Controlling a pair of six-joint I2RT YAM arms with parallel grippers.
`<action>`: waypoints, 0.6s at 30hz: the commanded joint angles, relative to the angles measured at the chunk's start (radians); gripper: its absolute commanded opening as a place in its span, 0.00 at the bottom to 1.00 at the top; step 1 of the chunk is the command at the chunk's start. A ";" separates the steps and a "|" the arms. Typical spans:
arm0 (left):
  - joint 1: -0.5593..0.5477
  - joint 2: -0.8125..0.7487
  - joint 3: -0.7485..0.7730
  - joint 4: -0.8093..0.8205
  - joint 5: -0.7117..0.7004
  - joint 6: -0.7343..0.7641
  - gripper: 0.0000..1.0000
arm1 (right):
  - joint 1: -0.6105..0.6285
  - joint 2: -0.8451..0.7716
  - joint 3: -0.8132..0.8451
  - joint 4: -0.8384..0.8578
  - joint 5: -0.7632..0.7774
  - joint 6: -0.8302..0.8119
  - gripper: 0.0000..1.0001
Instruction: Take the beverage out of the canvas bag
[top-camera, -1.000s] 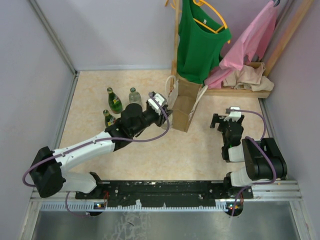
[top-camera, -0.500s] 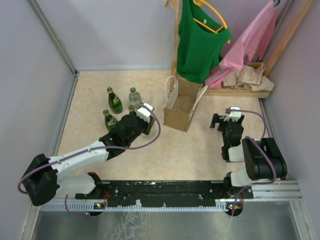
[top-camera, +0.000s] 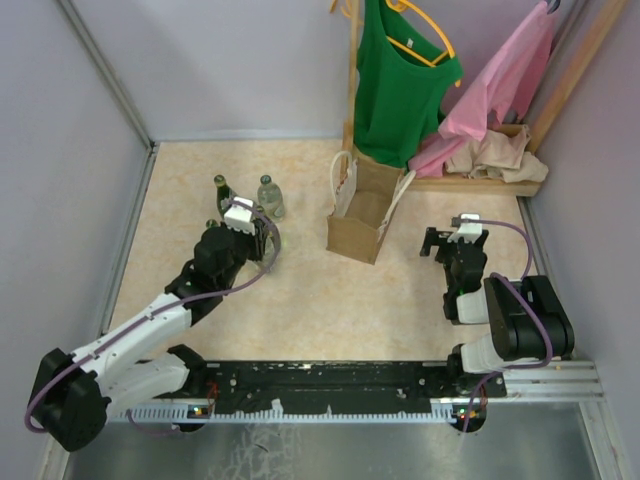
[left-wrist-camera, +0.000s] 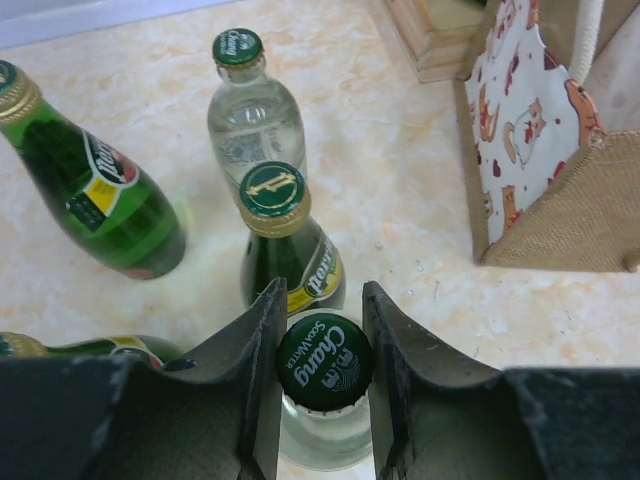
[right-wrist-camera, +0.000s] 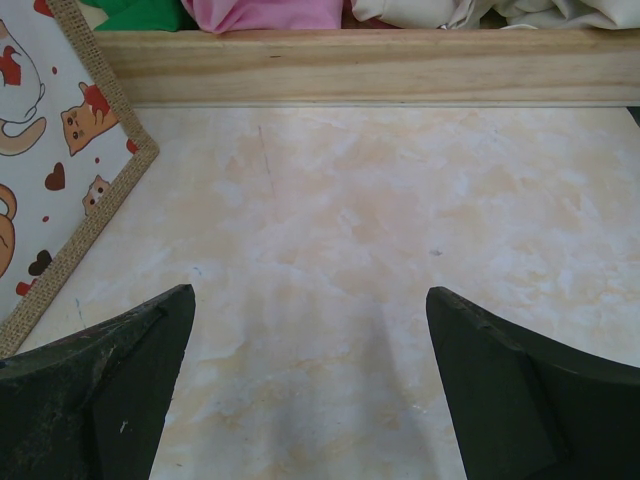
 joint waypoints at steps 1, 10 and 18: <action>-0.004 -0.048 0.019 0.094 0.081 -0.053 0.00 | -0.001 -0.006 0.028 0.048 0.003 -0.019 0.99; -0.006 -0.043 -0.008 0.078 0.254 -0.138 0.00 | -0.002 -0.006 0.027 0.048 0.002 -0.019 0.99; -0.006 0.016 -0.002 0.064 0.253 -0.146 0.04 | -0.002 -0.007 0.028 0.048 0.001 -0.019 0.99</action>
